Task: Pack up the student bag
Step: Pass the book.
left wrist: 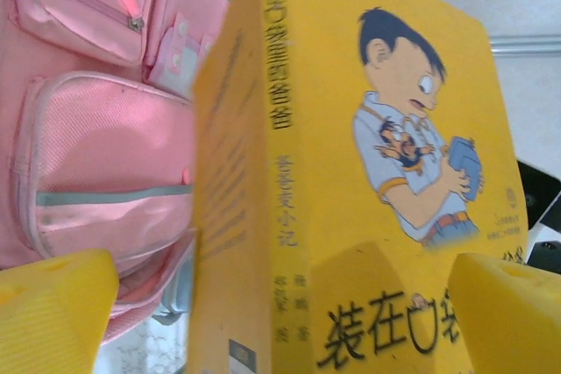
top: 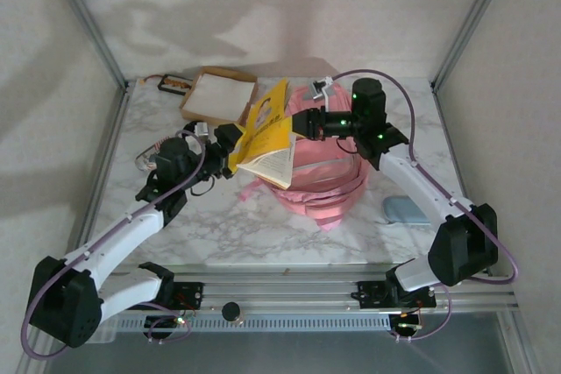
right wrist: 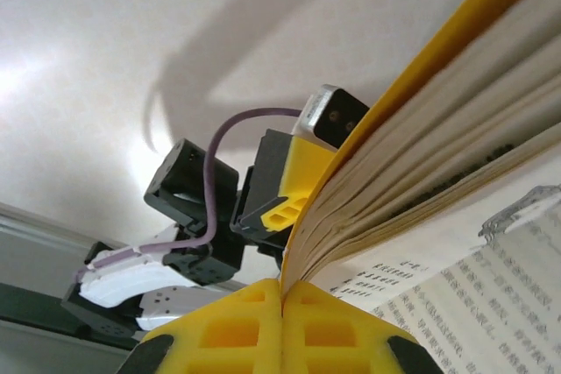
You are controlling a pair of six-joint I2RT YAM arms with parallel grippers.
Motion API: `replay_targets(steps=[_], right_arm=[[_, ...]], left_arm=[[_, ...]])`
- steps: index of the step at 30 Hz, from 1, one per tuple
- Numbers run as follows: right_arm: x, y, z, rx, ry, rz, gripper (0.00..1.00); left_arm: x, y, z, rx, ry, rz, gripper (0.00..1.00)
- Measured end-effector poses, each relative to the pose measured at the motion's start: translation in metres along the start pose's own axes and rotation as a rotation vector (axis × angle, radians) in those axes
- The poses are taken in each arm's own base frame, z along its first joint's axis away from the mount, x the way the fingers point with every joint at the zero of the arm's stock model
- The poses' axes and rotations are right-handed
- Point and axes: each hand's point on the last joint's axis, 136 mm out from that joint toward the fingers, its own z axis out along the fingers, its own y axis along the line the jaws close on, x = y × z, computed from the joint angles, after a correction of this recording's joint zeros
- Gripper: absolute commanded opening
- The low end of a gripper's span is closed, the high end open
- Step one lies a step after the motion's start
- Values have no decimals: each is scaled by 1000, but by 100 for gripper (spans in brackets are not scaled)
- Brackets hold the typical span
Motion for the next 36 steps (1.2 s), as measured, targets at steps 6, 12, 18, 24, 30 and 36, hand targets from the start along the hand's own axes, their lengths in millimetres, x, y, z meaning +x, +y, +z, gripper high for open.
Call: replay_targets(steps=[6, 12, 18, 24, 30, 36], right_arm=[[-4, 16, -1, -60, 2, -18, 0], [8, 12, -3, -93, 27, -15, 0], [19, -13, -11, -70, 35, 36, 0], [25, -25, -19, -44, 59, 20, 0], [37, -34, -21, -11, 103, -13, 0], [40, -56, -16, 27, 119, 10, 0]], left_arm=[[10, 0, 10, 43, 32, -76, 99], [23, -8, 14, 129, 79, -148, 87], [25, -17, 13, 161, 89, -142, 77], [27, -22, 6, 159, 87, -132, 69], [28, -21, 3, 146, 82, -126, 52], [26, -20, 4, 130, 67, -120, 28]])
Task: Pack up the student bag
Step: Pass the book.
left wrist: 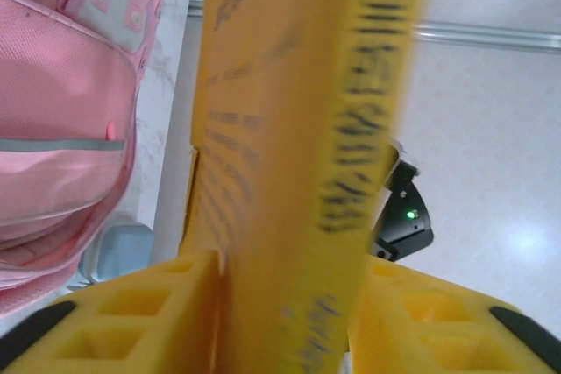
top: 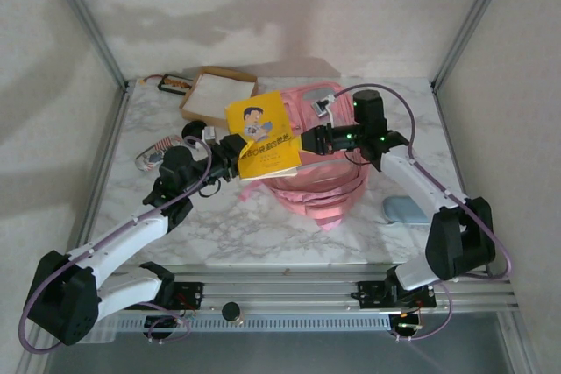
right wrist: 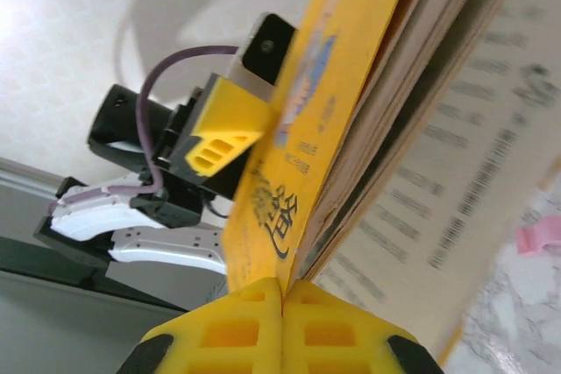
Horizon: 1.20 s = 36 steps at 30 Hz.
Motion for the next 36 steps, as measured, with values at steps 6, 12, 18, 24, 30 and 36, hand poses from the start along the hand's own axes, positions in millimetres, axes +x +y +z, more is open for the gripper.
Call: replay_targets(steps=[6, 12, 18, 24, 30, 36], right_arm=[[6, -20, 3, 68, 10, 54, 23], [2, -20, -11, 126, -48, 59, 91], [7, -15, -21, 95, -123, 123, 99], [6, 3, -23, -8, -169, 187, 86], [-5, 41, -36, -65, -224, 121, 42], [-4, 23, -40, -8, -241, 168, 7]], left_arm=[[2, 3, 1, -22, 3, 28, 1], [8, -10, 4, 4, 22, 40, 0], [35, -42, 25, 69, 113, 115, 0], [40, -40, 40, 38, 132, 190, 0], [41, -24, 46, -10, 140, 222, 0], [42, -36, 49, 0, 133, 291, 3]])
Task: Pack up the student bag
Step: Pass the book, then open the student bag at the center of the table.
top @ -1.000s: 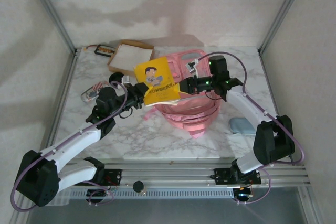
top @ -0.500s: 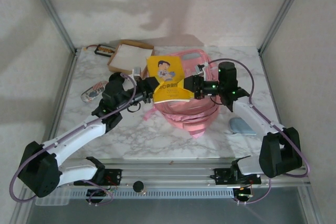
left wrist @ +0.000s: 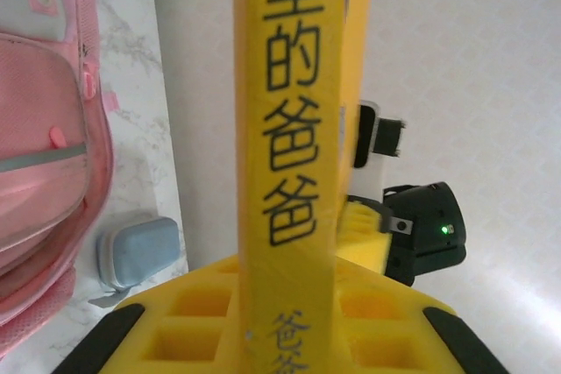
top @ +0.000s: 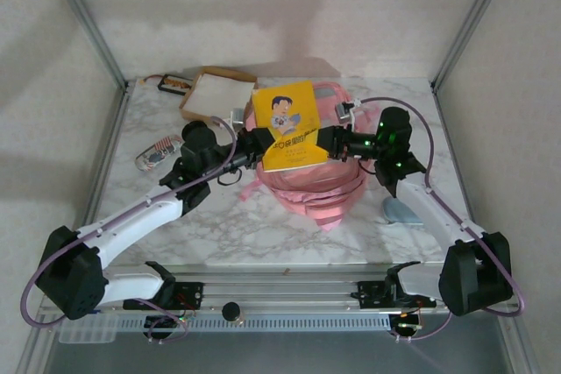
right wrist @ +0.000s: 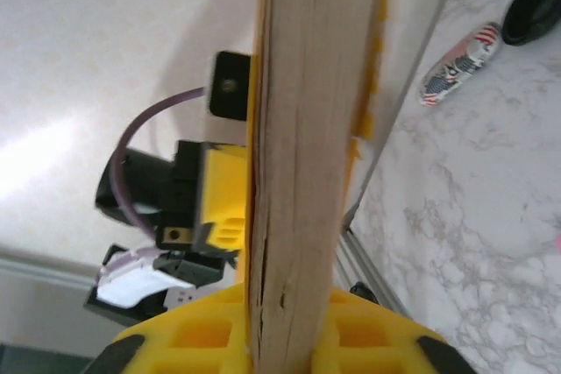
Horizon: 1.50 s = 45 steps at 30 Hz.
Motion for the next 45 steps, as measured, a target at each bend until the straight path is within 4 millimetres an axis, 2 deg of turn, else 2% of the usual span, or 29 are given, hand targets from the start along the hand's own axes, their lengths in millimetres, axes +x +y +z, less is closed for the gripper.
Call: replay_targets(steps=[2, 4, 6, 8, 11, 14, 16, 18, 22, 25, 27, 32, 35, 37, 40, 45], right_arm=[[-1, -3, -2, 18, 1, -2, 0], [-5, -7, -7, 49, -7, -6, 0], [-17, -15, -17, 111, -50, -9, 0], [-37, -27, -37, 209, -135, -17, 0], [-56, -49, -75, 330, -258, 8, 0], [-66, -68, -123, 430, -401, 48, 0], [-67, -80, -154, 491, -492, 79, 0], [-66, -88, -175, 534, -554, 99, 0], [-63, -98, -202, 568, -623, 137, 0], [-62, -102, -211, 577, -646, 156, 0], [-63, -102, -214, 577, -654, 156, 0], [-63, -101, -215, 567, -652, 155, 0], [-62, -100, -213, 559, -646, 151, 0], [-61, -100, -213, 558, -646, 153, 0], [-61, -100, -213, 559, -645, 153, 0], [-58, -102, -213, 565, -639, 161, 0]], left_arm=[[1, 3, 2, -20, 0, 23, 24], [0, 11, 8, -69, 6, 74, 39], [-3, 21, 15, -152, 10, 161, 49], [-7, 28, 26, -251, 12, 290, 60], [3, 36, 39, -341, 68, 493, 63], [31, 52, 65, -424, 202, 694, 63], [54, 72, 84, -473, 302, 823, 68], [77, 98, 97, -528, 402, 941, 68], [111, 152, 111, -642, 571, 1137, 70], [112, 181, 116, -712, 629, 1231, 72], [107, 192, 116, -746, 639, 1279, 73], [91, 198, 122, -809, 607, 1359, 71], [86, 203, 132, -816, 597, 1380, 61], [83, 207, 138, -816, 598, 1387, 51], [83, 212, 144, -798, 614, 1379, 28], [80, 205, 151, -756, 615, 1369, 2]])
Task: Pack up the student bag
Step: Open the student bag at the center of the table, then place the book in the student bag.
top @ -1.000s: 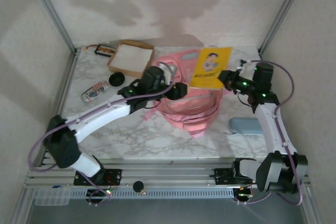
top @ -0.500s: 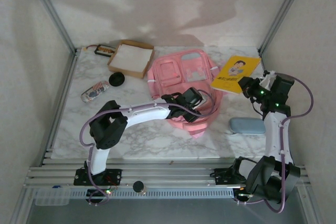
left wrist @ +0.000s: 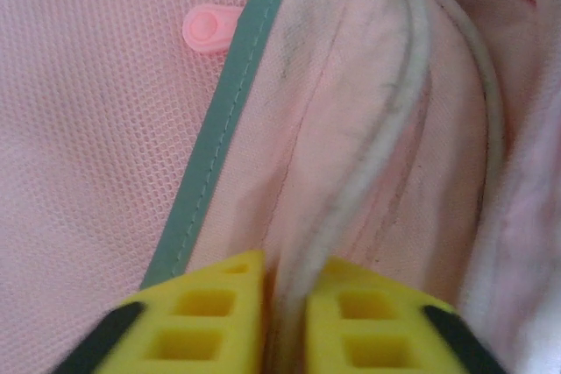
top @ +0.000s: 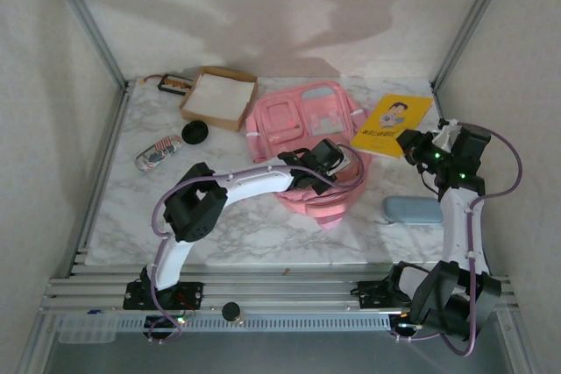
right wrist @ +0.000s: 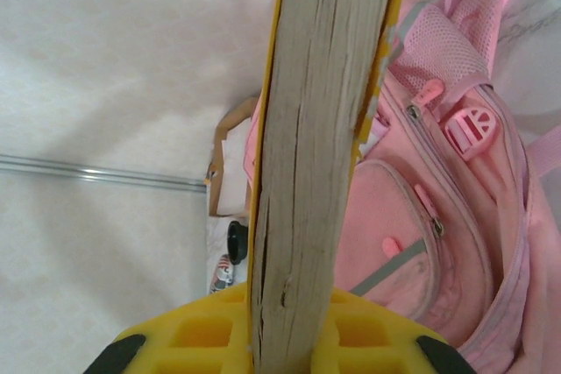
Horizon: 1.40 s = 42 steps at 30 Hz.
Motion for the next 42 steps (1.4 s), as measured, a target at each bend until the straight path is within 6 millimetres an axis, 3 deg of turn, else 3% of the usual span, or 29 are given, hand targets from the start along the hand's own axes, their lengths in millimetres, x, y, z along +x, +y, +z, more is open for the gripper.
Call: replay_targets(steps=[5, 8, 15, 18, 21, 27, 30, 35, 40, 41, 42], right_arm=[[6, -5, -7, 48, -5, -3, 0], [9, -9, -15, 100, -18, -6, 0], [31, -12, -35, 182, -4, -27, 0], [44, -11, -40, 187, 24, -37, 0], [65, -13, -33, 173, 85, -51, 0], [144, -17, 11, 75, 381, -59, 0], [170, -10, 36, -6, 496, -71, 0], [157, -17, 83, -71, 511, -88, 4], [145, -43, 136, -74, 540, -84, 14], [142, -48, 146, -73, 548, -89, 19], [139, -53, 156, -67, 552, -96, 31]], left_arm=[[-13, 15, -5, 3, -22, -24, 0], [-31, 29, -20, -21, -41, -62, 0], [-103, 86, -93, -155, -198, -182, 0], [-123, 108, -122, -211, -236, -225, 0], [-134, 121, -139, -244, -253, -260, 0], [-126, 111, -132, -210, -207, -276, 0], [-123, 104, -129, -188, -191, -274, 0], [-115, 93, -120, -143, -171, -285, 0], [-106, 84, -115, -97, -158, -305, 0], [-106, 82, -115, -89, -160, -309, 0], [-105, 82, -116, -85, -162, -313, 0]])
